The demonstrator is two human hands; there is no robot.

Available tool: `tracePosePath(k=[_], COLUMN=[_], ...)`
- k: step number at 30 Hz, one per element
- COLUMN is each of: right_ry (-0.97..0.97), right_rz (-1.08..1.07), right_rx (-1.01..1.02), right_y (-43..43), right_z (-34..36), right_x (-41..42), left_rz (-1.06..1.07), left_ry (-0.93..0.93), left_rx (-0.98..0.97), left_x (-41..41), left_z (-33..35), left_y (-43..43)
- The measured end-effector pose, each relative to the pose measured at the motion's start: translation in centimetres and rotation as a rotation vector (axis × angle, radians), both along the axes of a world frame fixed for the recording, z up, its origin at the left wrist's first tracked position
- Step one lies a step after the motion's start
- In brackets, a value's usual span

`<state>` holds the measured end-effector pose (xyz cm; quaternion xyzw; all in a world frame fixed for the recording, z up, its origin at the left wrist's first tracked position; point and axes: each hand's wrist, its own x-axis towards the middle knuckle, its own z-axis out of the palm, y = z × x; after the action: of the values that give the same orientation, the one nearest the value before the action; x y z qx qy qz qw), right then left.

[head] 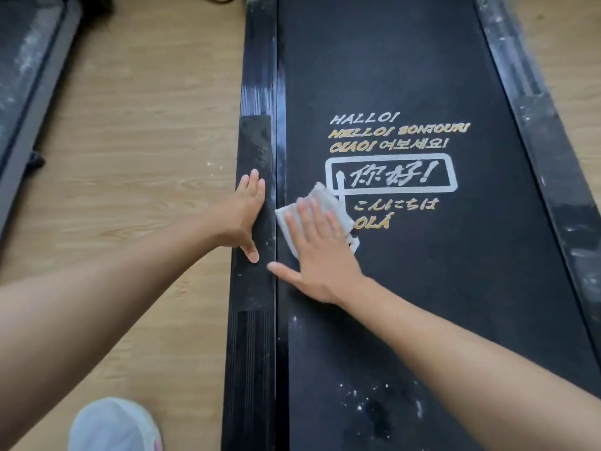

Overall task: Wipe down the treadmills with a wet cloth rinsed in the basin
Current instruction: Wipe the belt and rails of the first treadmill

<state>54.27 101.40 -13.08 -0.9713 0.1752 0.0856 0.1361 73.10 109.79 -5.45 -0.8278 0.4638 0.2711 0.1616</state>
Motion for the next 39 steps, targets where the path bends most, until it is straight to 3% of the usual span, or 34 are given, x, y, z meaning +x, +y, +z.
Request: tracePosePath(k=[3,6,8,13,18,20,25,28,30,32,36,39], right_ry=[-0.011,-0.023,-0.001,0.1,0.135,0.118,0.025,0.028,-0.003,0.015,0.106,0.083], right_rz=[0.157,0.131,-0.011,-0.635,-0.842,-0.704,-0.097,0.115,0.135,-0.034,-0.597,-0.752], right_rx=[-0.032,-0.052,-0.042,-0.035,0.055,0.043,0.023,-0.035,-0.066,-0.064,-0.047,-0.021], right_y=[0.7,-3.0,-6.5,-15.8,-13.1,-9.3,2.3,3.5,0.7,-4.2,-13.6,-14.8], right_z=[0.0,0.1,0.3,1.6,1.8,1.3,0.4,0.2,0.2,0.5,1.8,1.7], right_x=[-1.1,-6.1,-10.3,-22.5,-18.1,-13.1,-0.8,-3.0,-7.3,-12.2,-22.5,-23.9], left_rz=[-0.004,-0.009,-0.008,-0.015,0.001,0.005,0.009,0.003,0.015,0.017,0.04,0.037], left_ry=[0.02,0.044,0.053,0.043,0.03,0.022,0.047,0.054,0.057,0.075,0.121,0.108], left_rx=[-0.005,-0.015,-0.024,-0.013,-0.018,-0.019,-0.053,-0.052,-0.059,-0.083,-0.131,-0.125], left_x=[-0.1,0.3,0.6,0.5,0.2,0.1,-0.1,0.1,0.2,0.3,0.8,0.8], left_z=[0.4,0.2,0.0,0.0,0.2,0.4,0.7,0.3,0.0,-0.4,-0.7,-0.5], left_y=[0.0,0.0,0.2,0.3,0.6,0.7,0.9,0.6,0.6,0.6,1.1,1.3])
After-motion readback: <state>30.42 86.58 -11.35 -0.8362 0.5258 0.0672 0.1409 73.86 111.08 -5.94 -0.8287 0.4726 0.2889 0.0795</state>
